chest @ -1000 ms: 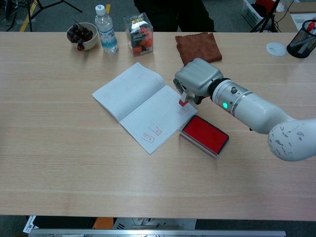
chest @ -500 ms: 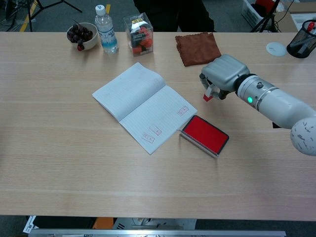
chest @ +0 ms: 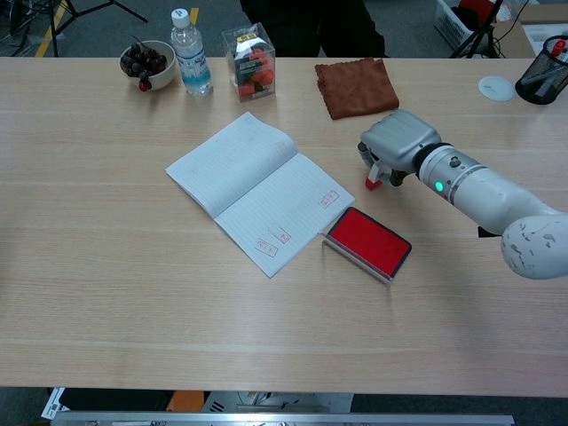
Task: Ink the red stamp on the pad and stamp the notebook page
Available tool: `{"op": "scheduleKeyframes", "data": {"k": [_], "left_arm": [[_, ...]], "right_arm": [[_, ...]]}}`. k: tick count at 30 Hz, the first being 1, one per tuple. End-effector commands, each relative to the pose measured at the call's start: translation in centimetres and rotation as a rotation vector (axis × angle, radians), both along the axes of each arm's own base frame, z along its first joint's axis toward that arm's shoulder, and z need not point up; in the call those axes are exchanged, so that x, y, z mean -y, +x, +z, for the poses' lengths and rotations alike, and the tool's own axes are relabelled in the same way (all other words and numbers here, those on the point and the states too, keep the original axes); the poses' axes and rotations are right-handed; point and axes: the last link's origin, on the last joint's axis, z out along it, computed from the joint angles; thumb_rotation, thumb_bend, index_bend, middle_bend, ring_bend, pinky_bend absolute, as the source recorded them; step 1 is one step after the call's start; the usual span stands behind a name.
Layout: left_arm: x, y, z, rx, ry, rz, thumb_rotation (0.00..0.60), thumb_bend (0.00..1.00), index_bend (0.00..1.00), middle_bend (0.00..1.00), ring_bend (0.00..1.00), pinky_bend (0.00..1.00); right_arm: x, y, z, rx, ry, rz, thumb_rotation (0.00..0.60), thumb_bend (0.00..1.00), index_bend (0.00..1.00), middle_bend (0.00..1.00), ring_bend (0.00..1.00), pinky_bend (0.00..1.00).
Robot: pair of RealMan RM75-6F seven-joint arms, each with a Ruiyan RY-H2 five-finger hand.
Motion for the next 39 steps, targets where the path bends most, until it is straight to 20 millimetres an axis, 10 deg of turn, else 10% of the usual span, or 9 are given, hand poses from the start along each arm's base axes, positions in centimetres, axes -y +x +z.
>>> {"op": "scheduleKeyframes", "data": {"k": [1, 23, 32, 39], "left_arm": [[0.0, 0.0, -0.1, -0.001, -0.003, -0.001, 0.600, 0.27, 0.04, 0.04, 0.04, 0.06], [-0.2, 0.1, 0.3, 0.001, 0.013, -0.002, 0.600, 0.27, 0.04, 0.04, 0.04, 0.06], [-1.1, 0.5, 0.9, 0.002, 0.042, -0.025, 0.600, 0.27, 0.04, 0.04, 0.04, 0.06], [-2.1, 1.1, 0.6, 0.014, 0.062, -0.065, 0.600, 0.27, 0.04, 0.04, 0.04, 0.06]], "right_arm": [[0.0, -0.1, -0.1, -0.002, 0.002, -0.001, 0.600, 0.31, 0.54, 0.45, 0.31, 0.31], [-0.1, 0.2, 1.6, 0.026, -0.026, 0.010, 0.600, 0.26, 0.31, 0.37, 0.27, 0.30], [-1.0, 0.5, 8.7, 0.132, -0.153, 0.001, 0.600, 0.26, 0.31, 0.36, 0.27, 0.30], [-4.0, -3.0, 14.8, 0.152, -0.302, -0.051, 0.600, 0.33, 0.31, 0.38, 0.27, 0.30]]}}
